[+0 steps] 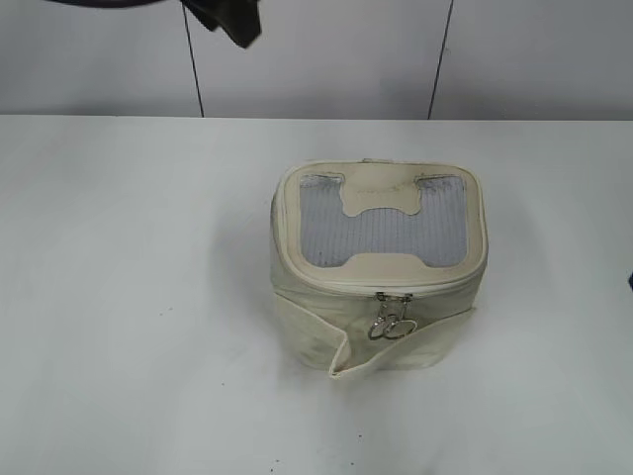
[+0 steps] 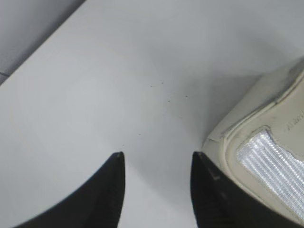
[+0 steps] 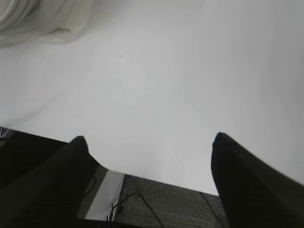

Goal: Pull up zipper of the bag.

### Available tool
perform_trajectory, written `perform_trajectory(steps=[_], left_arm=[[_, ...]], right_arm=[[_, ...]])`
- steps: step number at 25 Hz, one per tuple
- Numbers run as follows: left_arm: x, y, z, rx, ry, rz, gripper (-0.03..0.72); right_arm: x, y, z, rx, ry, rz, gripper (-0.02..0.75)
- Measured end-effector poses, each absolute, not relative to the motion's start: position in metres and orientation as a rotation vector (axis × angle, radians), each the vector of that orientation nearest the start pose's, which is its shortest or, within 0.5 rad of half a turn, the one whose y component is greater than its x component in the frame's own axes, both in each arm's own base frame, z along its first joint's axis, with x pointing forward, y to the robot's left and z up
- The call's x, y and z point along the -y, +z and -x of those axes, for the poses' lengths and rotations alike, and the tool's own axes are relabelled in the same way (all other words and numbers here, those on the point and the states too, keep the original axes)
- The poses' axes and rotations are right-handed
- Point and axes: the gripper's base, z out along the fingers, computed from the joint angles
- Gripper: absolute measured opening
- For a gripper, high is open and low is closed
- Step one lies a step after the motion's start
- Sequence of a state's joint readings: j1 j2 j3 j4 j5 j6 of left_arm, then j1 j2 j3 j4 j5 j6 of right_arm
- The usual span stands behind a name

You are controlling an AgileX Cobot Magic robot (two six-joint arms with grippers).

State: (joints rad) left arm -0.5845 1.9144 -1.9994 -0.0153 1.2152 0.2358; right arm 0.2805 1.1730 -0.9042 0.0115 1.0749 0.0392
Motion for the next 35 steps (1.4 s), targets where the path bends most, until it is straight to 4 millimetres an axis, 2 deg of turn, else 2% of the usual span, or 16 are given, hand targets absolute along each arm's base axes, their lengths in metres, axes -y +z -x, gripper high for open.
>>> perform_trajectory(steps=[3, 6, 11, 14, 18, 23, 27, 31, 35], left_arm=[[0.203, 0.386, -0.333, -2.416, -0.127, -0.909, 0.350], [0.172, 0.391, -0.312, -2.464, -0.107, -0.831, 0.350], [0.130, 0.372, -0.260, -2.578, -0.077, -0.780, 0.349], [0.110, 0.361, -0.216, -2.610, -0.107, -0.775, 0.349], [0.089, 0.339, -0.155, -2.642, -0.251, -0.759, 0.349], [0.056, 0.314, -0.082, -2.519, -0.326, -0.721, 0.349], [0.037, 0.297, -0.044, -2.393, -0.353, -0.694, 0.349], [0.023, 0.287, -0.020, -2.204, -0.361, -0.646, 0.349], [0.015, 0.287, -0.008, -2.091, -0.363, -0.618, 0.349]], right_arm=[[-0.053, 0.300, -0.180, -2.788, 0.087, 0.334, 0.594], [-0.047, 0.308, -0.161, -2.753, 0.102, 0.319, 0.594], [-0.036, 0.307, -0.123, -2.691, 0.114, 0.308, 0.594], [-0.030, 0.302, -0.099, -2.634, 0.126, 0.302, 0.594], [-0.023, 0.291, -0.076, -2.567, 0.138, 0.295, 0.594], [-0.015, 0.285, -0.049, -2.444, 0.152, 0.302, 0.593], [-0.011, 0.280, -0.034, -2.335, 0.162, 0.302, 0.591], [-0.009, 0.276, -0.027, -2.255, 0.172, 0.294, 0.588], [-0.009, 0.276, -0.027, -2.242, 0.174, 0.293, 0.588]])
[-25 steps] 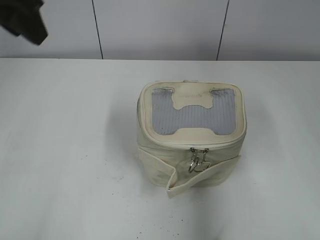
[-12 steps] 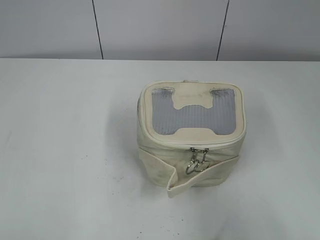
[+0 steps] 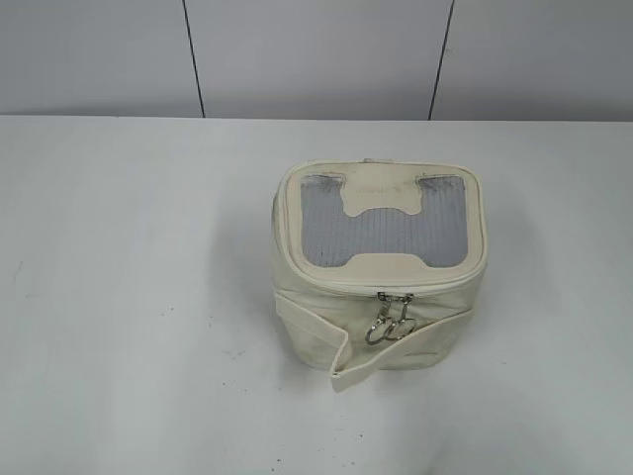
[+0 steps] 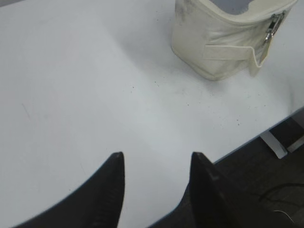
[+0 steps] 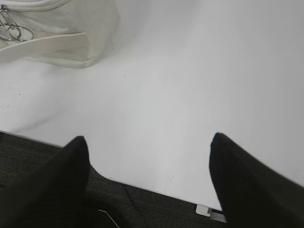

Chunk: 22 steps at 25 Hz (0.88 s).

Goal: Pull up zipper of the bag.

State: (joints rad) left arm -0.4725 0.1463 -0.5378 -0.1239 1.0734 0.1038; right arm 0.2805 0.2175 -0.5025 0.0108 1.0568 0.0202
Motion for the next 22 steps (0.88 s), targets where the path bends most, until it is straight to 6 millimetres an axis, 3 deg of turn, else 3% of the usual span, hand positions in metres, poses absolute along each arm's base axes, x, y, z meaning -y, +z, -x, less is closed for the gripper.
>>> perform_trajectory(steps=[22], left_arm=[[0.0144, 0.2870, -0.0066, -2.074, -0.364, -0.611, 0.295]], right_arm=[[-0.0087, 0.2760, -0.0274, -2.237, 0.174, 0.292, 0.587]])
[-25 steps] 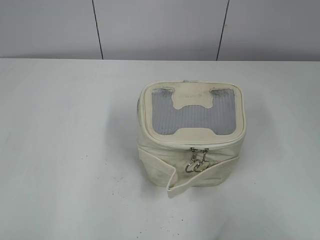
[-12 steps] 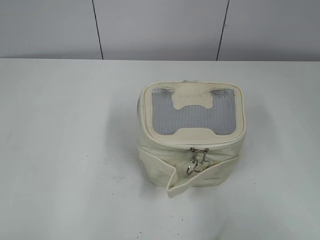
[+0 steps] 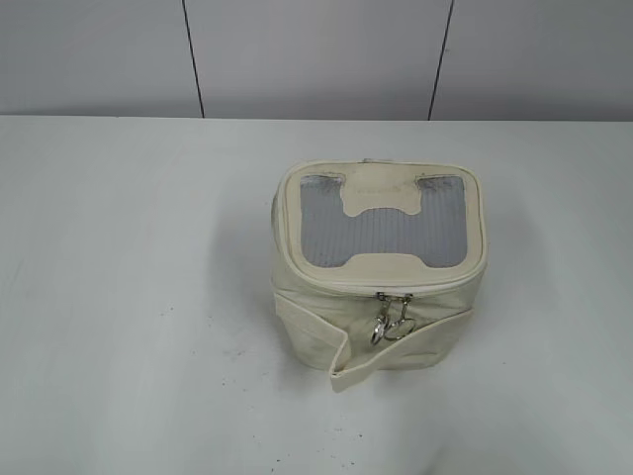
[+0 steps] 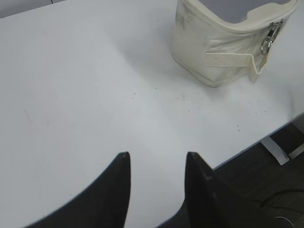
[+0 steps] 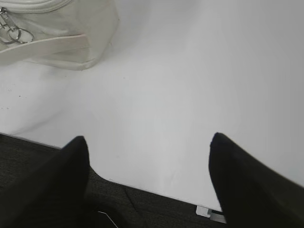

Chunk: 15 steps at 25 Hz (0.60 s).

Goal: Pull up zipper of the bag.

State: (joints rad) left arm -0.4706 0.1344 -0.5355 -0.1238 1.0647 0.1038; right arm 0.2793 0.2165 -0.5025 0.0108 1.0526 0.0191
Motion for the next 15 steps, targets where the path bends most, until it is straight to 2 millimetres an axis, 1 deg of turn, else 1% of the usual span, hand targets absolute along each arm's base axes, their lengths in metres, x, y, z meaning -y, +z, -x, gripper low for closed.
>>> perform_trajectory(steps=[3, 8, 12, 15], left_arm=[[0.014, 0.287, -0.007, -2.087, -0.330, -0.549, 0.295], [0.012, 0.287, -0.011, -2.125, -0.192, -0.295, 0.279], [0.010, 0.287, -0.008, -2.114, -0.111, -0.150, 0.276], [0.010, 0.288, 0.001, -2.058, -0.087, -0.116, 0.276]], right_arm=[[-0.007, 0.276, -0.027, -2.240, 0.146, 0.233, 0.587], [-0.002, 0.276, -0.026, -2.231, 0.054, 0.042, 0.587], [-0.001, 0.278, -0.012, -2.141, 0.022, -0.025, 0.586], [-0.001, 0.279, 0.000, -2.066, 0.020, -0.027, 0.586]])
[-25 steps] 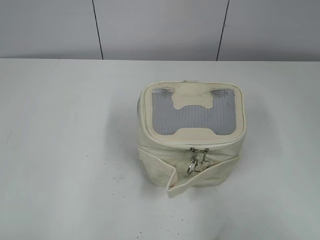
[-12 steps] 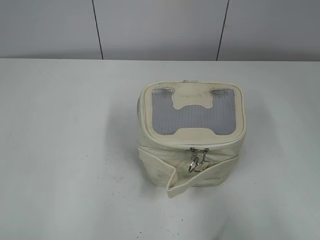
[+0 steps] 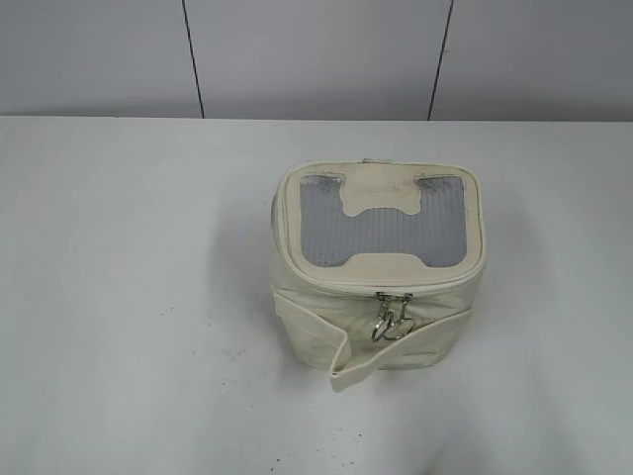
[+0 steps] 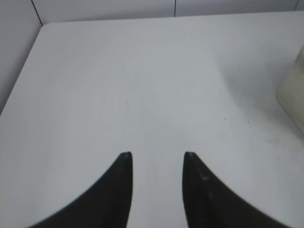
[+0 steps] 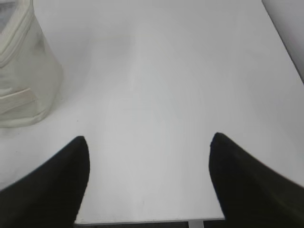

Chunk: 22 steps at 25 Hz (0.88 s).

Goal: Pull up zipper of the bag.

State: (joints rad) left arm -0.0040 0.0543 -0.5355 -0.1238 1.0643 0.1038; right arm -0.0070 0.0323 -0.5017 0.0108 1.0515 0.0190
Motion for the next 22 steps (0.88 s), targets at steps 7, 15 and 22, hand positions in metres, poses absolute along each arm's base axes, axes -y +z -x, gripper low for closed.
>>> perform_trajectory(steps=[7, 15, 22], left_arm=[[0.0098, 0.2872, 0.0106, -1.998, -0.079, -0.112, 0.269], [0.0098, 0.2872, 0.0106, -1.998, -0.080, -0.113, 0.244], [0.0098, 0.2872, 0.0106, -1.998, -0.080, -0.113, 0.244]], right_arm=[[-0.0009, 0.2783, 0.0058, -2.024, 0.021, -0.026, 0.586], [-0.0009, 0.2783, 0.0058, -2.024, 0.020, -0.027, 0.586], [-0.0009, 0.2783, 0.0058, -2.024, 0.020, -0.027, 0.586]])
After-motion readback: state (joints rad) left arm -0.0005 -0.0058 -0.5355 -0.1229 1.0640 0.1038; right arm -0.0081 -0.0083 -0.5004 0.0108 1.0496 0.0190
